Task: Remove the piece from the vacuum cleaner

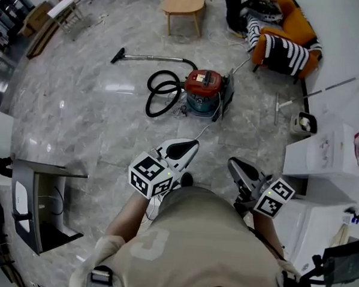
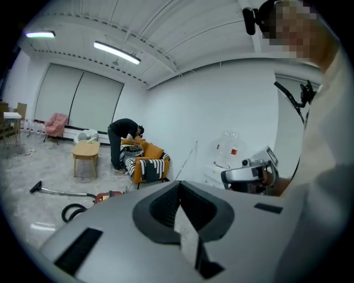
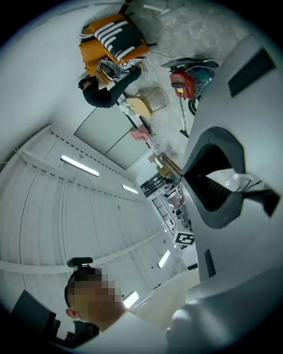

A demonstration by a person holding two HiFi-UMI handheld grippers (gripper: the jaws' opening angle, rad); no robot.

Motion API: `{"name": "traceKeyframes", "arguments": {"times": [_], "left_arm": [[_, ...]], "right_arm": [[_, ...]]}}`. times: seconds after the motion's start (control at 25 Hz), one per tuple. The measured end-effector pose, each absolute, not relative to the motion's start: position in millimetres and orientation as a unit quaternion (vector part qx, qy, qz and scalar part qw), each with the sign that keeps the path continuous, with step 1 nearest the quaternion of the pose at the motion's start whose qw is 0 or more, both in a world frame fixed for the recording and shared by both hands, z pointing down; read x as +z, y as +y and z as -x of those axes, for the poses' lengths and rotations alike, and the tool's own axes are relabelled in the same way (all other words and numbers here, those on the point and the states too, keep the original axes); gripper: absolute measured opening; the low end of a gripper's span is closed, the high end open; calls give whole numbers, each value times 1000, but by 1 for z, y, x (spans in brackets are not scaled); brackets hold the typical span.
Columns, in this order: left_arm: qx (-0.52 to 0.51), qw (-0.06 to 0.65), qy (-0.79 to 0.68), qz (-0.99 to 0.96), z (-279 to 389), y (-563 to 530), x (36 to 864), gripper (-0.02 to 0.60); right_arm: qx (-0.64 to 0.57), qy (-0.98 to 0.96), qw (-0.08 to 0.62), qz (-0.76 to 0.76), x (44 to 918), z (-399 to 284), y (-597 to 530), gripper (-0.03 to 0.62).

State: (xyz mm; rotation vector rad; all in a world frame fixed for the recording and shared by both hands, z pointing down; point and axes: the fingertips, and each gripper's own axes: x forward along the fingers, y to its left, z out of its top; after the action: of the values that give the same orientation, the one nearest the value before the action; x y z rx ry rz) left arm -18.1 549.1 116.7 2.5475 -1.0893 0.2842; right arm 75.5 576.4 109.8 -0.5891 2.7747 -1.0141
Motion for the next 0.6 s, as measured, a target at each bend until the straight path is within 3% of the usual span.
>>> {"name": "traceKeyframes", "arguments": {"times": [0.6], "left_arm": [[72,191,-344,-917,108,514,136,-6]], "right_arm": [[-303,930,4,209,110,33,536,2]]}}
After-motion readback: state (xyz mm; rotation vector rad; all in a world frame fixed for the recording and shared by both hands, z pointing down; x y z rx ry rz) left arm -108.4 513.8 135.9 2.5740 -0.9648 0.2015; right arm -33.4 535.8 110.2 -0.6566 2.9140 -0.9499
